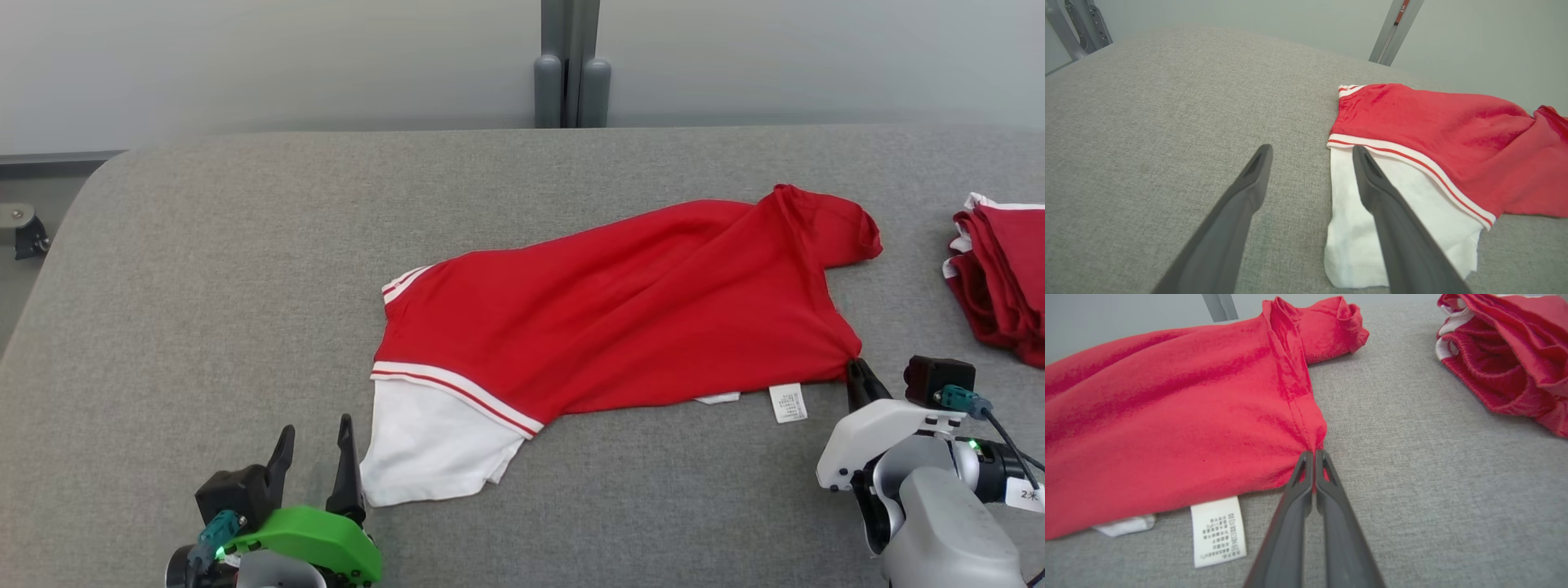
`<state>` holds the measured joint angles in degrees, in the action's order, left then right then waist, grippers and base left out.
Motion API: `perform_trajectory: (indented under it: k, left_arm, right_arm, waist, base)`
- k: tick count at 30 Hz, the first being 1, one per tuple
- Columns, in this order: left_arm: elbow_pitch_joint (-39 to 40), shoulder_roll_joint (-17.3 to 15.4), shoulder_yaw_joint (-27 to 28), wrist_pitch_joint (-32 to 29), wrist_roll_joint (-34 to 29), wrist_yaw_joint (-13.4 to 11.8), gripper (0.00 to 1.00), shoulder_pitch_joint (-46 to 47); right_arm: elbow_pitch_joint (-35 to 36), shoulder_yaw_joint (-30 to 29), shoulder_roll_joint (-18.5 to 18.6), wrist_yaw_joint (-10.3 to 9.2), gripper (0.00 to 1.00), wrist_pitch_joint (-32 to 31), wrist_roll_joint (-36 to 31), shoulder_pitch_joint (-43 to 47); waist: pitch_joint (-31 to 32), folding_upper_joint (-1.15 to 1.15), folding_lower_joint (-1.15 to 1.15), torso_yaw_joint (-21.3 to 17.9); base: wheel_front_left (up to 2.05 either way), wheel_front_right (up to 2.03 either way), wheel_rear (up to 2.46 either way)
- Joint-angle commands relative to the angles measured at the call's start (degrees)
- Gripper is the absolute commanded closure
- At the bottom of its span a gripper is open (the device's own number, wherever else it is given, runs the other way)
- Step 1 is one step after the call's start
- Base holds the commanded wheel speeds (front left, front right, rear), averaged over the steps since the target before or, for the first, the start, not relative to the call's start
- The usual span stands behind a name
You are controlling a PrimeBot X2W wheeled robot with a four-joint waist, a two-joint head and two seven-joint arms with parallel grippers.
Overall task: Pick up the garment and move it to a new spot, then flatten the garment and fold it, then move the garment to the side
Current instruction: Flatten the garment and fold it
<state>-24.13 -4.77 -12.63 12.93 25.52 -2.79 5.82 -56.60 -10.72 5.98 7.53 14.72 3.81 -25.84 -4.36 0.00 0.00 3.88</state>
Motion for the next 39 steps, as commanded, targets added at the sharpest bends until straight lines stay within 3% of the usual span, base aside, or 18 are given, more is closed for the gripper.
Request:
perform_trajectory:
  k: [1, 11, 12, 13, 21, 32, 39]
  left_arm:
    - [0.2, -0.5, 0.2, 0.3, 0.4, -0.4, 0.0, -0.6]
    - [0.5, -0.4, -0.1, 0.5, 1.0, -0.6, 0.0, -1.3]
    - [0.6, -0.4, -0.1, 0.5, 1.1, -0.5, 0.0, -1.2]
    - [0.7, -0.4, -0.2, 0.6, 1.0, -0.4, 0.0, -1.2]
    - [1.1, 0.2, -0.9, 1.5, 1.2, 0.3, 0.0, -2.1]
    - [2.5, 1.2, -2.5, 2.3, 0.5, 0.9, 0.0, -4.1]
    - [1.8, 1.5, -2.3, 2.3, -0.2, 1.0, 0.0, -6.3]
  right_arm:
    - [0.9, 0.5, 0.4, -0.09, 1.0, 0.4, 0.7, 0.9]
    - [3.6, 4.1, 1.8, -0.09, 1.0, 0.4, 4.5, 6.0]
    - [3.8, 4.1, 1.6, -0.1, 0.44, 0.4, 4.7, 6.3]
    - [4.2, 4.0, 1.4, -0.1, 0.0, 0.5, 5.0, 6.6]
    - [9.8, 2.3, 1.5, -0.1, 0.0, 0.5, 4.3, 11.3]
    - [30.9, 2.9, -2.0, -0.1, 0.0, 0.5, 2.7, 20.1]
    - [37.9, 5.9, -3.0, -0.1, 0.0, 0.5, 4.2, 24.4]
  waist:
    - [0.6, 0.0, 0.0, -0.8]
    - [1.5, 0.0, 0.0, -2.8]
    - [1.6, 0.0, 0.0, -2.9]
    - [1.8, 0.0, 0.0, -2.9]
    - [4.3, 0.0, 0.0, -2.3]
    - [7.7, 0.0, 0.0, -2.1]
    - [9.6, 0.0, 0.0, -1.7]
  base:
    - [0.0, 0.0, 0.0]
    - [0.0, 0.0, 0.0]
    - [0.0, 0.0, 0.0]
    - [0.0, 0.0, 0.0]
    - [0.0, 0.0, 0.0]
    - [0.0, 0.0, 0.0]
    - [0.0, 0.0, 0.0]
